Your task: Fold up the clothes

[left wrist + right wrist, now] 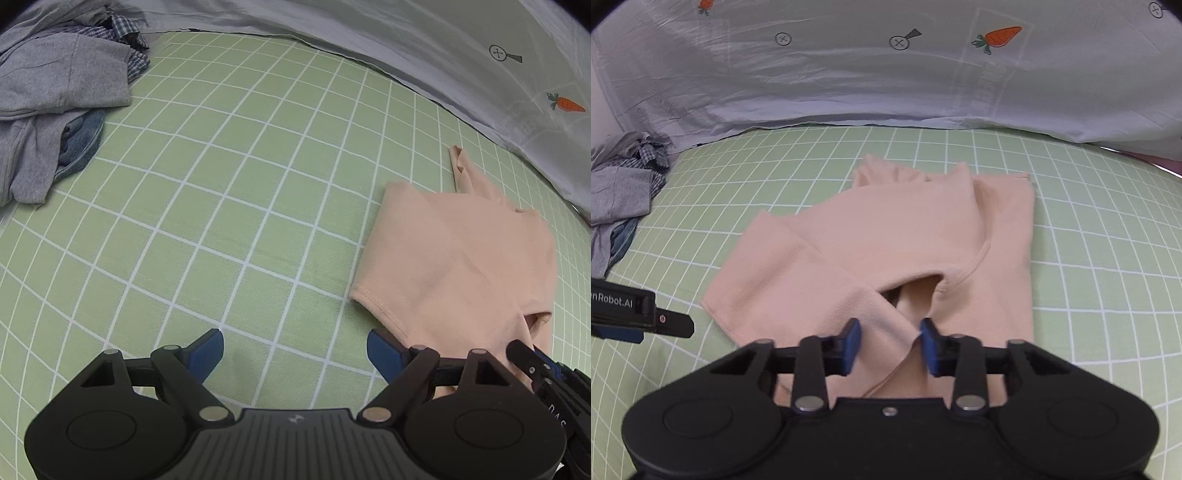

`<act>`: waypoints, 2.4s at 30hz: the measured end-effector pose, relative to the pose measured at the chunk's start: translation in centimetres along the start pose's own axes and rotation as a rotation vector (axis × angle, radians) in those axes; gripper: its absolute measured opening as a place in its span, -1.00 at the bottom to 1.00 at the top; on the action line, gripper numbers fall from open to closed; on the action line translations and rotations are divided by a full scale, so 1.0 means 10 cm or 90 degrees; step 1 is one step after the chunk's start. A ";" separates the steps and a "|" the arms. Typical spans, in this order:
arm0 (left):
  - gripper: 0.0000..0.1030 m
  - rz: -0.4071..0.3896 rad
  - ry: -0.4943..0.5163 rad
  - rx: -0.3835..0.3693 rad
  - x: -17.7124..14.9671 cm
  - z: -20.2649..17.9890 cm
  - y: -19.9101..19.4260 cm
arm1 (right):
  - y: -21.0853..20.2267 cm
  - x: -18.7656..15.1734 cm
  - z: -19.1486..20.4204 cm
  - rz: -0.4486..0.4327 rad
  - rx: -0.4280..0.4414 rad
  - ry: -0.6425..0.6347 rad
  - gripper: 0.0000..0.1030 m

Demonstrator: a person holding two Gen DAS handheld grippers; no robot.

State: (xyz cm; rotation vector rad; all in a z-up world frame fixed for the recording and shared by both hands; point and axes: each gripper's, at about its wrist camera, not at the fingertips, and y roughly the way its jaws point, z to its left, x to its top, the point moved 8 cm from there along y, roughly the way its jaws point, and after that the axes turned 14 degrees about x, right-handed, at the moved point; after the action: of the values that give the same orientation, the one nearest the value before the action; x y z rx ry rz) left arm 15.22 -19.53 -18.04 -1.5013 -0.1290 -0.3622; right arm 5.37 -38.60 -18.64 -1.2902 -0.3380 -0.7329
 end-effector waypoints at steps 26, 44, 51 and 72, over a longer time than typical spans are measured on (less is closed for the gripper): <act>0.65 -0.005 0.037 -0.023 -1.48 0.30 -0.73 | -1.59 -1.22 0.14 -0.106 0.046 0.188 -0.92; 0.65 0.019 0.098 -0.027 -1.98 0.22 -0.74 | -1.71 -1.95 -0.04 -0.055 0.039 0.326 -0.95; 0.65 0.030 0.106 -0.008 -2.08 0.23 -0.72 | -1.67 -2.11 -0.14 -0.027 0.027 0.365 -0.90; 0.65 0.035 0.161 0.018 -2.06 0.12 -0.65 | -1.35 -1.70 0.35 -0.009 0.010 0.115 -0.23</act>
State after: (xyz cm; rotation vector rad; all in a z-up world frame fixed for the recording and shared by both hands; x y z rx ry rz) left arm -6.04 -15.32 -18.06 -1.4152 0.1065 -0.5003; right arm -15.38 -31.41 -17.98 -1.1983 -0.2056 -0.8510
